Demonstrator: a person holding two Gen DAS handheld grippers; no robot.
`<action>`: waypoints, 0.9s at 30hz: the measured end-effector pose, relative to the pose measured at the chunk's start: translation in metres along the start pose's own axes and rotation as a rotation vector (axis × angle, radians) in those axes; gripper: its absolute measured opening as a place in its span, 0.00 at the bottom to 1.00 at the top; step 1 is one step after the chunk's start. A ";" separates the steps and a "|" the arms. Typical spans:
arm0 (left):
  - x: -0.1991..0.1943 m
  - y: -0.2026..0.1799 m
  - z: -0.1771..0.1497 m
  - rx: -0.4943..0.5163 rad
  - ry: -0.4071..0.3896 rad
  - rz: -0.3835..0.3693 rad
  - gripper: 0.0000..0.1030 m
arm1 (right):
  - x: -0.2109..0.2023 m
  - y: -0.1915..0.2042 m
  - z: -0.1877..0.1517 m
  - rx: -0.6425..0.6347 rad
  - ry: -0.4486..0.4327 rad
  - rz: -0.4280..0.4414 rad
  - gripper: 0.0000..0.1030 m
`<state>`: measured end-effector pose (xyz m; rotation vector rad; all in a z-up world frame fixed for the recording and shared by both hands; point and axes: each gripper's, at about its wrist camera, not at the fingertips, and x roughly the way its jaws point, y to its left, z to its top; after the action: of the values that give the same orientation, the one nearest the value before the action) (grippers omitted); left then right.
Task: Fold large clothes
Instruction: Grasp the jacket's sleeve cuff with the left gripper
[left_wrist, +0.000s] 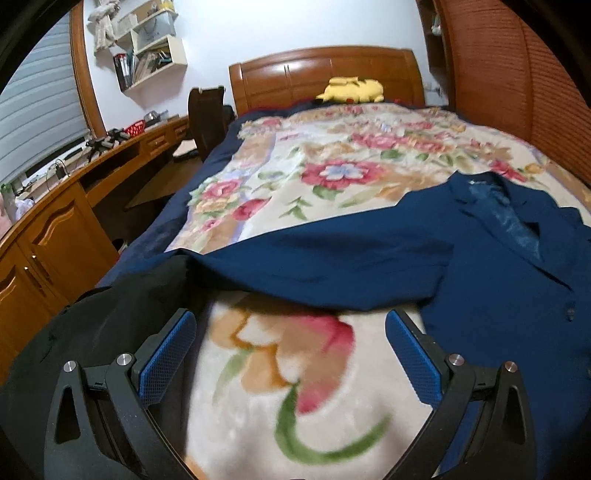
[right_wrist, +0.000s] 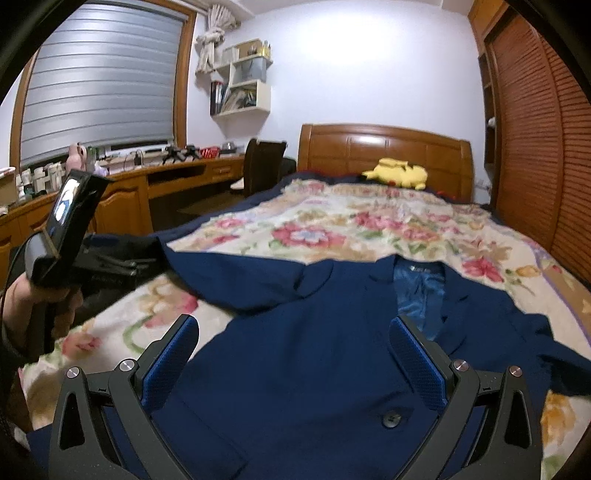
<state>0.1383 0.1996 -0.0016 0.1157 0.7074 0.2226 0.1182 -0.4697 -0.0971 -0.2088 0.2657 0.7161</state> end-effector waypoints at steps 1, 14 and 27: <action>0.007 0.002 0.001 0.000 0.010 -0.011 1.00 | 0.006 -0.003 -0.001 0.003 0.013 0.005 1.00; 0.080 0.029 0.006 -0.135 0.138 -0.055 0.70 | 0.026 0.009 0.011 -0.024 0.085 0.036 1.00; 0.136 0.046 0.018 -0.265 0.236 -0.095 0.17 | 0.023 0.010 0.010 0.008 0.122 0.107 1.00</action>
<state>0.2428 0.2762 -0.0654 -0.2003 0.9089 0.2392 0.1298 -0.4450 -0.0959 -0.2324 0.3984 0.8093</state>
